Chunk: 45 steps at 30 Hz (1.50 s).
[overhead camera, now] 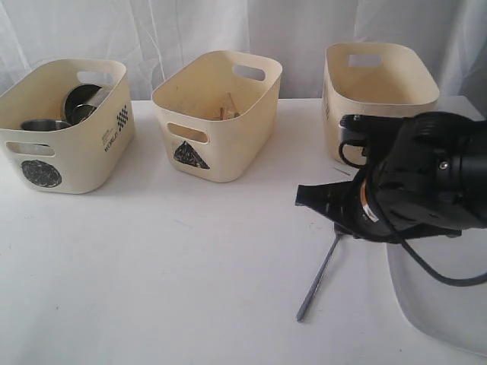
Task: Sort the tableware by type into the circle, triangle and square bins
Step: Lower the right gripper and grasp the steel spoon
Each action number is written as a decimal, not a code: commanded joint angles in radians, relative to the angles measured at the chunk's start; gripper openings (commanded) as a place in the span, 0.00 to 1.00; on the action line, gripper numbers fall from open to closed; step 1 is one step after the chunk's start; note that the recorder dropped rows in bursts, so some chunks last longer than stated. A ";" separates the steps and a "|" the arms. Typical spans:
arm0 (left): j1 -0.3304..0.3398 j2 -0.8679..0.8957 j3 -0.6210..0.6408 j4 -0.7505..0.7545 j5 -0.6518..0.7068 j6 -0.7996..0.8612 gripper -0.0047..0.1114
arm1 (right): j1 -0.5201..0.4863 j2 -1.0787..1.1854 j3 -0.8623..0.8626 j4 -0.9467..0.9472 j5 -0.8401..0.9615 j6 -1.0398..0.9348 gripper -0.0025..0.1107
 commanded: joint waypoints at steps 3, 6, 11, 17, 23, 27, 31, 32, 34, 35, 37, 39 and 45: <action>-0.007 -0.005 0.003 -0.011 -0.004 -0.004 0.04 | 0.009 0.001 0.019 0.007 0.009 0.186 0.36; -0.007 -0.005 0.003 -0.011 -0.004 -0.004 0.04 | 0.009 0.030 0.019 0.006 -0.010 0.202 0.40; -0.007 -0.005 0.003 -0.011 -0.004 -0.004 0.04 | 0.009 0.094 0.019 -0.015 -0.014 0.264 0.40; -0.007 -0.005 0.003 -0.011 -0.004 -0.004 0.04 | 0.009 0.162 0.015 -0.069 -0.065 0.358 0.40; -0.007 -0.005 0.003 -0.011 -0.004 -0.004 0.04 | 0.009 0.214 0.009 -0.088 -0.189 0.386 0.40; -0.007 -0.005 0.003 -0.011 -0.004 -0.004 0.04 | 0.009 0.238 -0.011 -0.088 -0.168 0.388 0.40; -0.007 -0.005 0.003 -0.011 -0.004 -0.004 0.04 | 0.009 0.265 -0.035 -0.104 -0.117 0.388 0.40; -0.007 -0.005 0.003 -0.011 -0.004 -0.004 0.04 | 0.009 0.272 -0.040 -0.115 -0.117 0.388 0.40; -0.007 -0.005 0.003 -0.011 -0.004 -0.004 0.04 | 0.009 0.288 -0.048 -0.115 -0.117 0.388 0.40; -0.007 -0.005 0.003 -0.011 -0.004 -0.004 0.04 | 0.009 0.297 -0.052 -0.115 -0.117 0.388 0.40; -0.007 -0.005 0.003 -0.011 -0.004 -0.004 0.04 | 0.009 0.310 -0.057 -0.115 -0.119 0.388 0.40; -0.007 -0.005 0.003 -0.011 -0.004 -0.004 0.04 | 0.009 0.328 -0.061 -0.120 -0.117 0.403 0.40; -0.007 -0.005 0.003 -0.011 -0.004 -0.004 0.04 | 0.009 0.355 -0.065 -0.134 -0.120 0.421 0.32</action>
